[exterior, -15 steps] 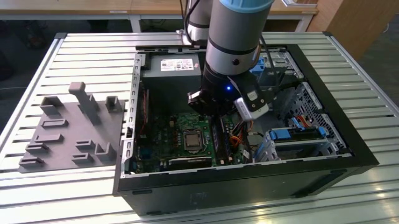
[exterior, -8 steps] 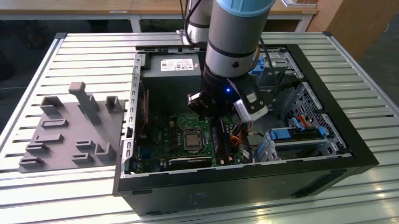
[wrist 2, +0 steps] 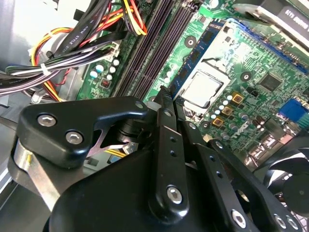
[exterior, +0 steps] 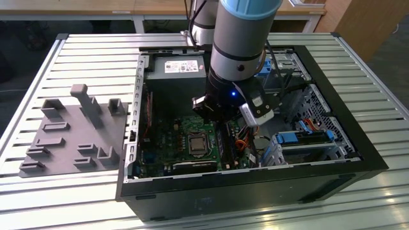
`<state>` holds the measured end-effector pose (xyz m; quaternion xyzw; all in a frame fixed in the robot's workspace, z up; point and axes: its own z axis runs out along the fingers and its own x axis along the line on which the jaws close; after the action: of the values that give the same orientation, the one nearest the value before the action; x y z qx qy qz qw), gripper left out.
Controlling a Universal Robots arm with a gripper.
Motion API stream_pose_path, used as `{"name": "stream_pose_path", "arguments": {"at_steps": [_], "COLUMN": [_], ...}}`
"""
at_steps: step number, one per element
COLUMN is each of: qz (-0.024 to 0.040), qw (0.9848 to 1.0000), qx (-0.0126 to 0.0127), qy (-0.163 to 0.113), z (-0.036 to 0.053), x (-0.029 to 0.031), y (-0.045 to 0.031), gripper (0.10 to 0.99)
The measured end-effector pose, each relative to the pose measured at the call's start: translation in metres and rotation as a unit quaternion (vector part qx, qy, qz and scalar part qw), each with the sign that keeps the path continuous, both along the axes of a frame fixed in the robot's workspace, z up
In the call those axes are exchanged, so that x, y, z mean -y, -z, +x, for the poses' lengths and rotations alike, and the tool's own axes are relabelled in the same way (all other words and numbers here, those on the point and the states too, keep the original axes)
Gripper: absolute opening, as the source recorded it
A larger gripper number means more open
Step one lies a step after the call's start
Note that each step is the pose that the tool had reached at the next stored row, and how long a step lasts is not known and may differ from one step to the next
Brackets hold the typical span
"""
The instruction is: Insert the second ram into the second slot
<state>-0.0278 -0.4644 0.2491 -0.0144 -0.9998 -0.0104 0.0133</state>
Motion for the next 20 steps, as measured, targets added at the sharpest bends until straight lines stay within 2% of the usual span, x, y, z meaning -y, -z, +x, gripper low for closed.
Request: {"name": "stream_pose_path", "arguments": {"at_steps": [10,20], "qz": [0.0004,0.0004], "qw": [1.0000,1.0000], "qx": [-0.0003,-0.0007], "qy": [0.000,0.000], "z": [0.0014,0.0014], "x": [0.0000,0.0001], "y": [0.0030,0.0134], "gripper": [0.137,0.137]}}
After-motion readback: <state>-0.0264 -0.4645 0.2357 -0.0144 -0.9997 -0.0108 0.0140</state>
